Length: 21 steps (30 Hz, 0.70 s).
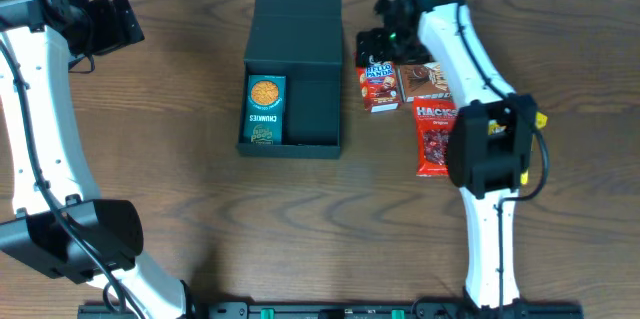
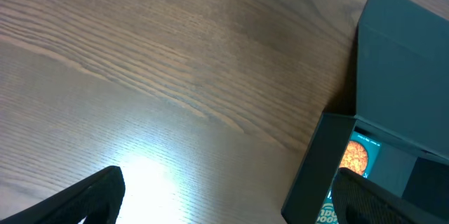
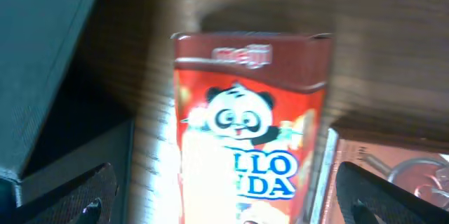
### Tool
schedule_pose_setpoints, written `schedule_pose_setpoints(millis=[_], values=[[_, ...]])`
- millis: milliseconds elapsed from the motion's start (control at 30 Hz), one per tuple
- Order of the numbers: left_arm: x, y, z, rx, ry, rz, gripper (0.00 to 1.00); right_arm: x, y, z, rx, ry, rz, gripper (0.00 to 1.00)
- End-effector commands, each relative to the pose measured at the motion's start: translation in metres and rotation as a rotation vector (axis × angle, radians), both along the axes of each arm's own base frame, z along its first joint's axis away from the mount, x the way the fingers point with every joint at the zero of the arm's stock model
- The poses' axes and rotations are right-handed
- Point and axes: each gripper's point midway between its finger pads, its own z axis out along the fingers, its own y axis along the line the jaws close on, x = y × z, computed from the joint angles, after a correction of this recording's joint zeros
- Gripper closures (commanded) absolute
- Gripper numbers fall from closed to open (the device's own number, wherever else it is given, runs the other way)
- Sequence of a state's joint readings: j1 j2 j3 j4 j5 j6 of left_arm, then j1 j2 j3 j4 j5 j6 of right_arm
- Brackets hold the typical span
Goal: Pack container
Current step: 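Grasp the red Meiji box with the right gripper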
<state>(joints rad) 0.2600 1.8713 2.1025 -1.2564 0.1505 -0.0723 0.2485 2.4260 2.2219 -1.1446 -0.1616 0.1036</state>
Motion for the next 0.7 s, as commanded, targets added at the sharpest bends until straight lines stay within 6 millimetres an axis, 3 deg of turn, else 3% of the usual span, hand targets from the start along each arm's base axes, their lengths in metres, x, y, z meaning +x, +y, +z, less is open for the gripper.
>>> schedule_pose_setpoints(millis=[0, 167, 333, 667], values=[[-0.001, 0.001, -0.006, 0.007, 0.019, -0.012, 0.05, 0.002, 0.0, 0.014, -0.153, -0.081, 0.071, 0.01], [-0.001, 0.001, -0.006, 0.006, 0.02, -0.012, 0.05, 0.005, -0.001, 0.014, -0.268, -0.123, 0.07, 0.01], [-0.001, 0.001, -0.006, 0.007, 0.019, -0.012, 0.05, 0.005, -0.004, 0.005, -0.271, -0.106, 0.026, 0.01], [0.0, 0.002, -0.005, 0.011, 0.016, -0.019, 0.05, -0.001, -0.002, -0.032, -0.274, -0.032, 0.034, 0.01]])
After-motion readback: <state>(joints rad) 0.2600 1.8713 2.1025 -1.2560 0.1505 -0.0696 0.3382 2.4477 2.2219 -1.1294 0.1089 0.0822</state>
